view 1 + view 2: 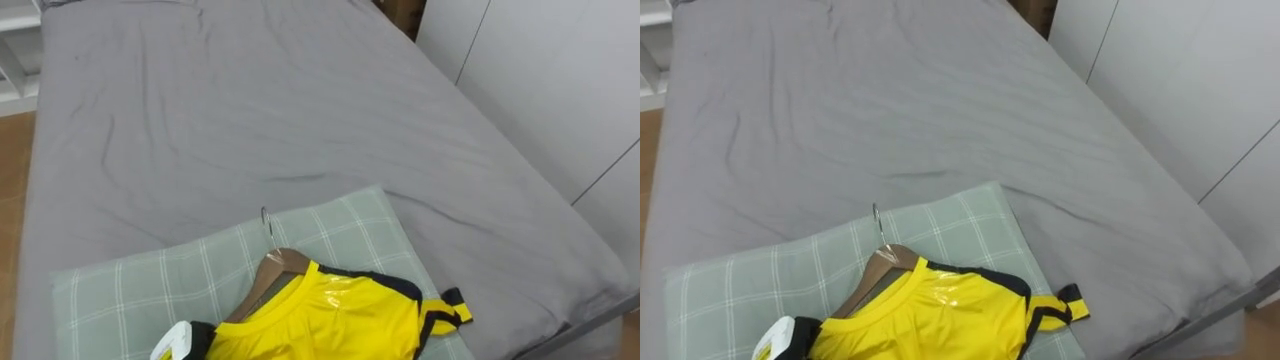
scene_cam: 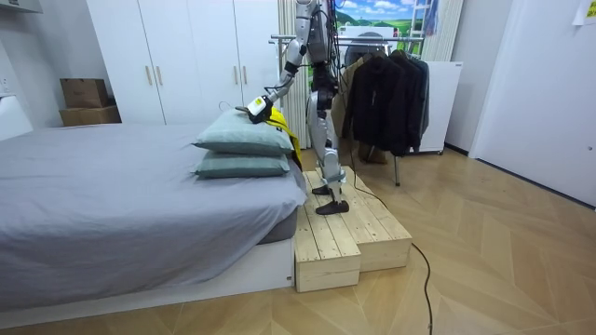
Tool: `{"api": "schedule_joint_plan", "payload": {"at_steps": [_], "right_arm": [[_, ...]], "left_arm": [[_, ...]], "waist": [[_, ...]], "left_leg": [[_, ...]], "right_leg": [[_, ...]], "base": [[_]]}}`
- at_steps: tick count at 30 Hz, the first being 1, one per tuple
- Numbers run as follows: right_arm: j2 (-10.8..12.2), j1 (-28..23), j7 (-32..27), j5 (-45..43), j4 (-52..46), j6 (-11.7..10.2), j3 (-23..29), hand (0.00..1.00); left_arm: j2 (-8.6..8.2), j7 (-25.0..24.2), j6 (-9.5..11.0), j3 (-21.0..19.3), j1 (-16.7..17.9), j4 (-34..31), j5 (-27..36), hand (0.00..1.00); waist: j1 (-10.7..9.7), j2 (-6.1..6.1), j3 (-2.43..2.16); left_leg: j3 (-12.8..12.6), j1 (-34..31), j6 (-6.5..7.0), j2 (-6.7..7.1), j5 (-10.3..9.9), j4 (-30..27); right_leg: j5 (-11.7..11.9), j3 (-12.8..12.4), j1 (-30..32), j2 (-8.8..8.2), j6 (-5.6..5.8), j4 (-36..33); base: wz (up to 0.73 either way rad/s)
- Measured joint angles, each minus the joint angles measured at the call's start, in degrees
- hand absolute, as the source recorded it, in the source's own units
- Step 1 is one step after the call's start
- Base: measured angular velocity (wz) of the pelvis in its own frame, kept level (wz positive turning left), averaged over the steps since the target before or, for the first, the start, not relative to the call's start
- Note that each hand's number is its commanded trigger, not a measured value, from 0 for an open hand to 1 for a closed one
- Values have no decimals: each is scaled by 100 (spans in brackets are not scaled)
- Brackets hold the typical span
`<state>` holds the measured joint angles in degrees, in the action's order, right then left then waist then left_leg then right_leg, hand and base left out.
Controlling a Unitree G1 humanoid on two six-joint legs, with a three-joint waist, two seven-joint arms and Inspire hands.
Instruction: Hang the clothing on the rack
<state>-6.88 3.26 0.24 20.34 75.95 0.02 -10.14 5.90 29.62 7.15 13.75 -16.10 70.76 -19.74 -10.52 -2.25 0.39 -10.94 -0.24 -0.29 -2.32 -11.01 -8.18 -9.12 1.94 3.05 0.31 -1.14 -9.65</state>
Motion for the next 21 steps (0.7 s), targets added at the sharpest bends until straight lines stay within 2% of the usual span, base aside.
{"api": "schedule_joint_plan", "payload": {"at_steps": [7, 14, 21], "right_arm": [[-1, -11, 65, 13, 0, -35, 3, 0], [-6, -44, 112, -12, -6, -193, 6, 0], [-20, -88, 182, -71, -47, -267, 25, 0]], "left_arm": [[3, -51, 38, -2, 115, -4, -2, 100], [2, 21, 76, -9, 192, -62, -17, 100], [32, 30, 62, -32, 482, -577, -15, 100]], "waist": [[-1, 7, 5], [-1, 57, 12], [-8, 135, -10]], "left_leg": [[10, 172, 0, -7, 0, 4], [18, 238, -1, -6, -1, 9], [50, 303, 0, -16, -1, 11]], "right_leg": [[0, -6, -175, 8, 0, 18], [0, -16, -273, -11, 0, 102], [0, -13, -342, -10, 0, 104]], "base": [[-1], [0], [1]]}}
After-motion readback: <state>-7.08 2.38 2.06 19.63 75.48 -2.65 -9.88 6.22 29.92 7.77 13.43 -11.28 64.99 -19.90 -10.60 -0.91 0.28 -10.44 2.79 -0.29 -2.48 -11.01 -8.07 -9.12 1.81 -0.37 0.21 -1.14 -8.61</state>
